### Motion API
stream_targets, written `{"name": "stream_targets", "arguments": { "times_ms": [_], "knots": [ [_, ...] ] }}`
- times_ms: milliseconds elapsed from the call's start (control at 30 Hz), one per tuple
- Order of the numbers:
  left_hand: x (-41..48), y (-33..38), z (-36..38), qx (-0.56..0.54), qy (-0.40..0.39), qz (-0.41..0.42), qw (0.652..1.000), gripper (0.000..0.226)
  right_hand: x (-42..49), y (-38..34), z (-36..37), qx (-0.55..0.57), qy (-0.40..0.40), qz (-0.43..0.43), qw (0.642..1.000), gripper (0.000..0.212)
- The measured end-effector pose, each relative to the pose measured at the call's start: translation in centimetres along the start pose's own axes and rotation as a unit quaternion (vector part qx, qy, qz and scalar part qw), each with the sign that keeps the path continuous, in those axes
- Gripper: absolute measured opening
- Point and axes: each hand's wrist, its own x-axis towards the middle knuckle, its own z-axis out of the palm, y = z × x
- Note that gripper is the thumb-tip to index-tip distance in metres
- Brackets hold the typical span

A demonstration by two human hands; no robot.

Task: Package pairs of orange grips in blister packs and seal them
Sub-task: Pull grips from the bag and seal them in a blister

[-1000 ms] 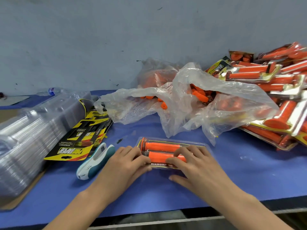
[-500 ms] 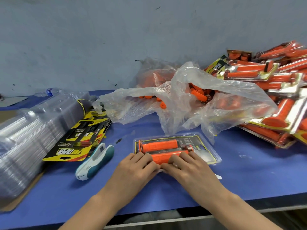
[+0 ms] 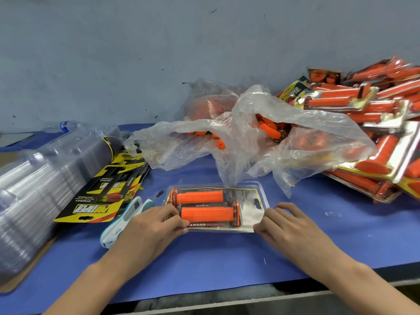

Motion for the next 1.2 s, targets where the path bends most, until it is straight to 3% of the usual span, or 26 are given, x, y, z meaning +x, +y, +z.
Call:
{"name": "stream_targets", "arguments": {
  "times_ms": [267,433,567,833,1033,1200],
  "knots": [
    [-0.2,-0.4,0.1,-0.054,-0.020,-0.037,0.998,0.028,1.1,-0.2,-0.2,0.102,-0.065,0.013,0.993,0.019],
    [0.0,-0.8,-0.1,-0.051,-0.026,-0.045,0.997,0.032,1.3,0.1,-0.7,0.109,-0.037,-0.012,0.993,0.013],
    [0.4,-0.8,-0.3,-0.013,-0.031,-0.043,0.999,0.035,1.7,-0.2,-1.0,0.126,-0.034,-0.007,0.991,0.027],
    [0.9,0.1,-0.4,0.046,0.007,0.003,0.999,0.029,1.4,-0.1,-0.9,0.143,-0.040,0.006,0.989,0.018],
    [0.9,1.2,0.7,0.038,0.030,0.037,0.998,0.020,1.3,-0.4,-0.9,0.110,-0.005,-0.017,0.994,0.049],
    [1.1,0.7,0.9,0.068,0.041,0.036,0.996,0.029,1.5,-0.7,-0.9,0.092,0.004,-0.025,0.995,0.045]
  ]
}}
